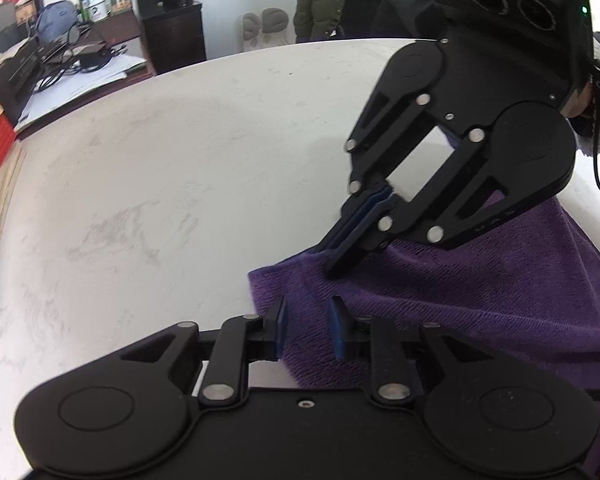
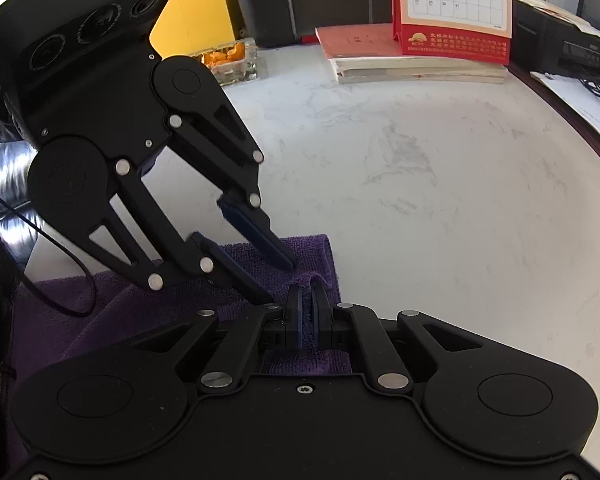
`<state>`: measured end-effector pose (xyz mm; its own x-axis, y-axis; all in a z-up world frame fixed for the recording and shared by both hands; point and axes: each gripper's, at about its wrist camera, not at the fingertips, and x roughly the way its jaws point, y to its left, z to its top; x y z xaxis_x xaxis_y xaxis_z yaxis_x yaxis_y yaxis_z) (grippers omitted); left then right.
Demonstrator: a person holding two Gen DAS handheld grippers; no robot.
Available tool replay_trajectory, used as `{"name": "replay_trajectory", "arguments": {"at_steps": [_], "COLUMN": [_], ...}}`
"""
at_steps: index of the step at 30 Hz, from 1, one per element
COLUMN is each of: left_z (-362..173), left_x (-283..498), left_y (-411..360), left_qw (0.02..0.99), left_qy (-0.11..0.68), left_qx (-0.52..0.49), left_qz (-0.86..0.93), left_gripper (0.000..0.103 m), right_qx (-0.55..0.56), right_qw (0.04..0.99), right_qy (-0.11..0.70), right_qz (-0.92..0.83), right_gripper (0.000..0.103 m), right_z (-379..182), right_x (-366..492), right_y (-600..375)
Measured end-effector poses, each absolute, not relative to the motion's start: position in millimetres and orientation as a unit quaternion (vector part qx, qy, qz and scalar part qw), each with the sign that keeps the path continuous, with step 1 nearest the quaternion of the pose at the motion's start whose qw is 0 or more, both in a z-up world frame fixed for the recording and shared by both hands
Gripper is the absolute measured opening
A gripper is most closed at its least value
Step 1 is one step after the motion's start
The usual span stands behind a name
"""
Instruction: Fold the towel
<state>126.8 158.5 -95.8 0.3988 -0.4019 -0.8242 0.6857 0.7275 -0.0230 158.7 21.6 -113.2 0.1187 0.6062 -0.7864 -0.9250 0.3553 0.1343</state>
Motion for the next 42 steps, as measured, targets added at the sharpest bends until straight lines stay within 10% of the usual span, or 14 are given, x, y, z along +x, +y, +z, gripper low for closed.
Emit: {"name": "replay_trajectory", "arguments": {"at_steps": [17,42], "left_z": [-92.9,-92.4], "left_x": [121.2,108.3], "left_y": [164.5,156.9], "left_qw": [0.831,0.838], "left_qy": [0.441,0.436], "left_qx": [0.164,0.193], "left_qz": [-0.298,-0.265], "left_gripper": [0.023,0.023], "right_qx": [-0.118,-0.148], "right_qw": [0.849,0.796], "right_qy": [0.389,0.448], "right_qz": [0.338,0.379], "right_gripper": [0.024,0.019], "right_z": [-55.8,-108.2], "right_x": [158.6,91.5], "right_y": [-77.8,-40.8]}}
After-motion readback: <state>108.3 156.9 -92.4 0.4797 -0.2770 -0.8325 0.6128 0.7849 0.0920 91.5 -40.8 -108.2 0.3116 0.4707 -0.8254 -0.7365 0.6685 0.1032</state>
